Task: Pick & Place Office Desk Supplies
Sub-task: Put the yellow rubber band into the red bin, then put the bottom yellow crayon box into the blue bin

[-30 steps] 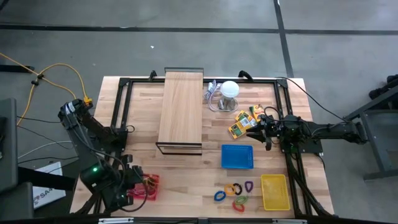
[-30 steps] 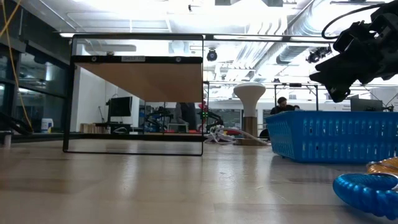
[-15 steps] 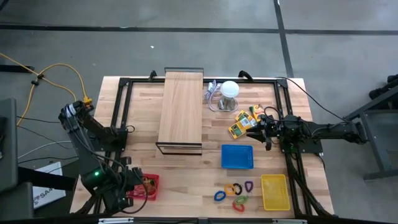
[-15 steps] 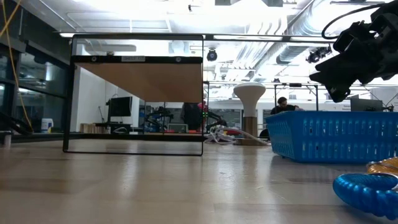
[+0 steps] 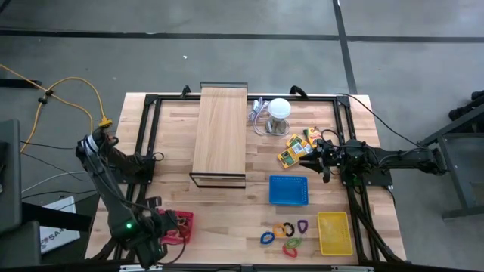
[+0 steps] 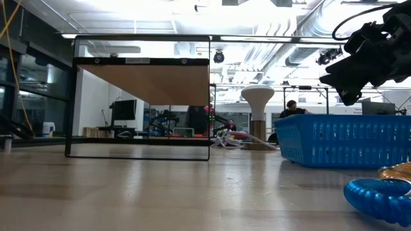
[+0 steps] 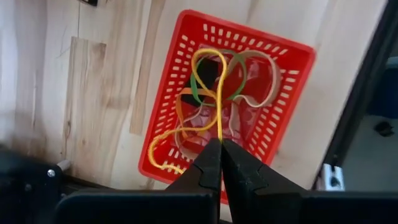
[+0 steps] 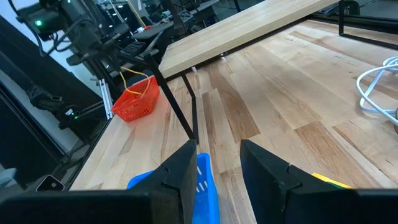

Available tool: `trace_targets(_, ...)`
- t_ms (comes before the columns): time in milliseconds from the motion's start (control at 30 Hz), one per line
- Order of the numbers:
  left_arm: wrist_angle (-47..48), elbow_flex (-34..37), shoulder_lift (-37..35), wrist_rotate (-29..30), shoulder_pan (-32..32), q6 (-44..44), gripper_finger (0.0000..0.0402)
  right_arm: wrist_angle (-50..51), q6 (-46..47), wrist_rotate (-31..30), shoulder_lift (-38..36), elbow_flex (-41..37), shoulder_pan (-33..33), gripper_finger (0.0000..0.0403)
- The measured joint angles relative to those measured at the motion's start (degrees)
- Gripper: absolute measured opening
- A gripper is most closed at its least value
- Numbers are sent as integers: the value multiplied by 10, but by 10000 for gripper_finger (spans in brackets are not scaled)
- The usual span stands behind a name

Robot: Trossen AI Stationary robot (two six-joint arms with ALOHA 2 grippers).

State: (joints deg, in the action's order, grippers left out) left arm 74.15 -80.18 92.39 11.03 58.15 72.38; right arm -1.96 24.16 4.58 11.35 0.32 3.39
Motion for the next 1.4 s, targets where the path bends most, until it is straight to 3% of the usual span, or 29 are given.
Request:
trace_targets(267, -15, 0, 78, -40, -17, -1, 1, 0, 0, 0, 0, 0, 0, 111)
trace_targets(400, -57, 0, 105, -62, -30, -55, 1, 0, 0, 0, 0, 0, 0, 111)
trace_targets(600, -59, 0, 100, -49, -46, -57, 6, 0, 0, 0, 0, 0, 0, 111)
trace_targets(1000, -58, 0, 96, -34, -51, -49, 73, 0, 0, 0, 0, 0, 0, 111)
trace_targets(1400, -58, 0, 96, -34, -51, -49, 77, 0, 0, 0, 0, 0, 0, 111)
